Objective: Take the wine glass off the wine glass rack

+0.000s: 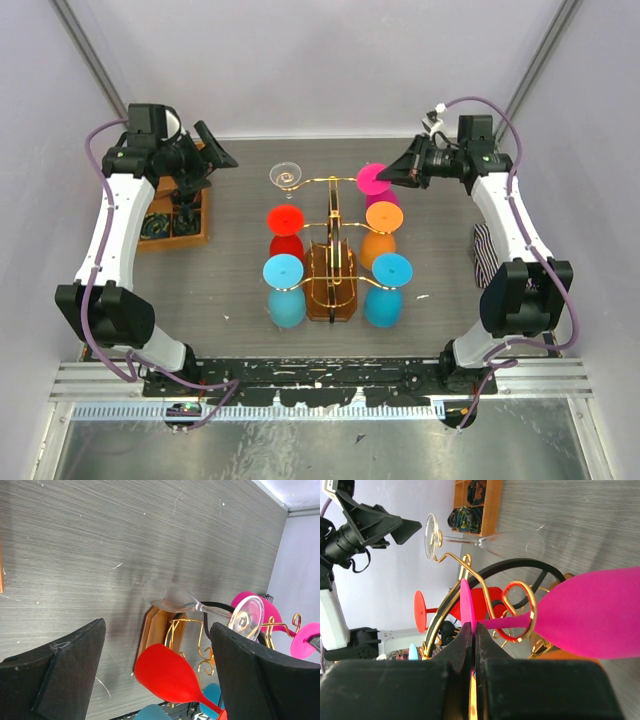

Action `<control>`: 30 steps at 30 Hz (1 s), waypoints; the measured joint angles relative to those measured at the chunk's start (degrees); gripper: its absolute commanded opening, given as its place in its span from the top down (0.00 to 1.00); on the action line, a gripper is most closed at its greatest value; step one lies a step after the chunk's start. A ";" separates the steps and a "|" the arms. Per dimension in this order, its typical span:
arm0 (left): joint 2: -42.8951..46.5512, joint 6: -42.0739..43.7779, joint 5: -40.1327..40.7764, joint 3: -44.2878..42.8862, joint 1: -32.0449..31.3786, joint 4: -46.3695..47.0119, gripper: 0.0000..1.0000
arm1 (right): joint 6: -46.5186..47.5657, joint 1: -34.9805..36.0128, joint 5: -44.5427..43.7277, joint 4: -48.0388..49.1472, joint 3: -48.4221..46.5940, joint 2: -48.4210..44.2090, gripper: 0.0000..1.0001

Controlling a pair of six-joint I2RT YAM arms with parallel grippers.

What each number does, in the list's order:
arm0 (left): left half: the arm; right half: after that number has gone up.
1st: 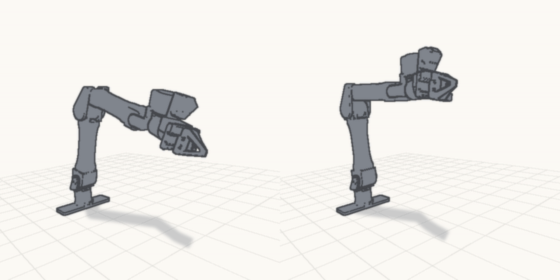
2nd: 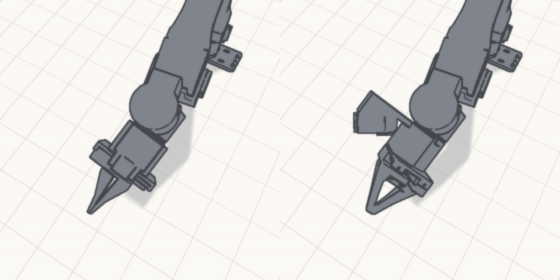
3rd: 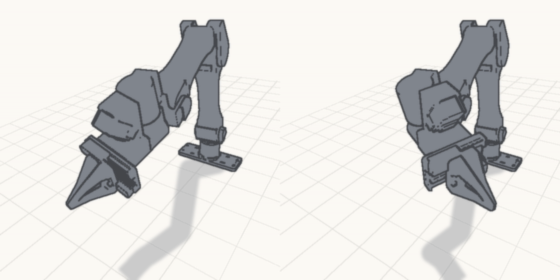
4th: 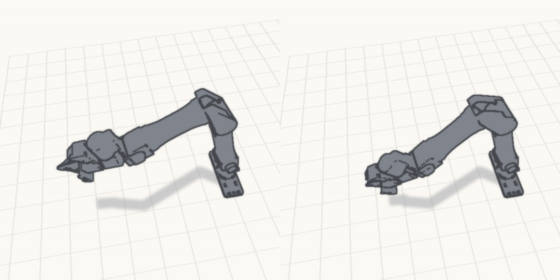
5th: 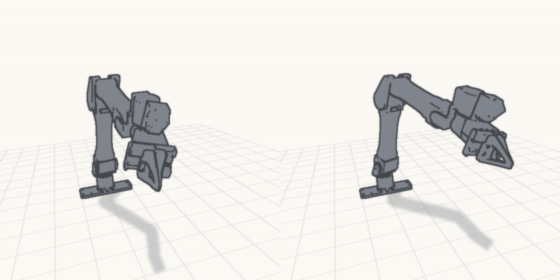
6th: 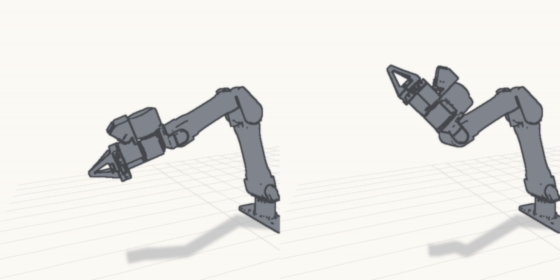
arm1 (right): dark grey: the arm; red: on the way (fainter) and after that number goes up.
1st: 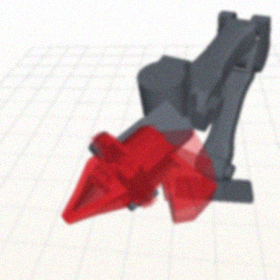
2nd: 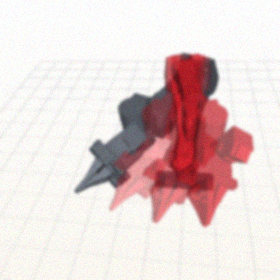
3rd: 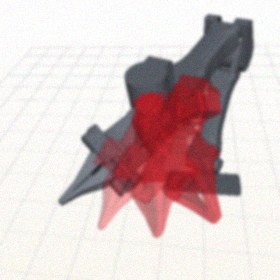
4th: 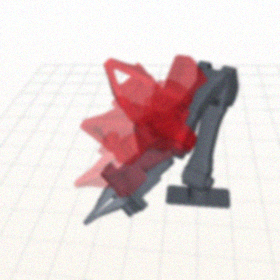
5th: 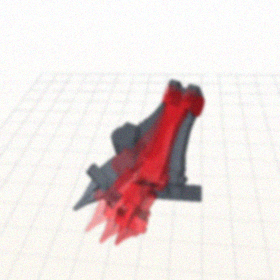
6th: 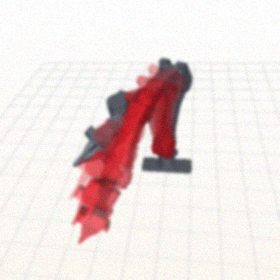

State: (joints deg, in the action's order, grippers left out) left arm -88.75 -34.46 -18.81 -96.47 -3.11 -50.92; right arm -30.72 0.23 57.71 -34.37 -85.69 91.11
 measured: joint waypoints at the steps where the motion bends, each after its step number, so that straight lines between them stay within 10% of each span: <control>1: 0.00 -0.09 0.00 0.13 0.00 0.00 0.08 | -0.13 0.63 0.02 0.52 0.00 0.04 0.99; 17: -3.43 -0.33 -0.26 -6.58 0.00 -0.48 0.07 | -1.05 3.41 -3.67 1.95 -29.86 20.59 0.99; 30: -12.39 -0.48 -2.84 -28.35 -1.75 -3.41 0.05 | 28.11 8.33 -26.10 -4.74 -35.65 16.15 1.00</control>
State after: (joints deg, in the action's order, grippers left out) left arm -101.14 -34.94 -21.65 -124.81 -4.86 -54.33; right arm -2.61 8.56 31.62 -39.11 -121.34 107.26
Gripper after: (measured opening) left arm 0.941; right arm 0.047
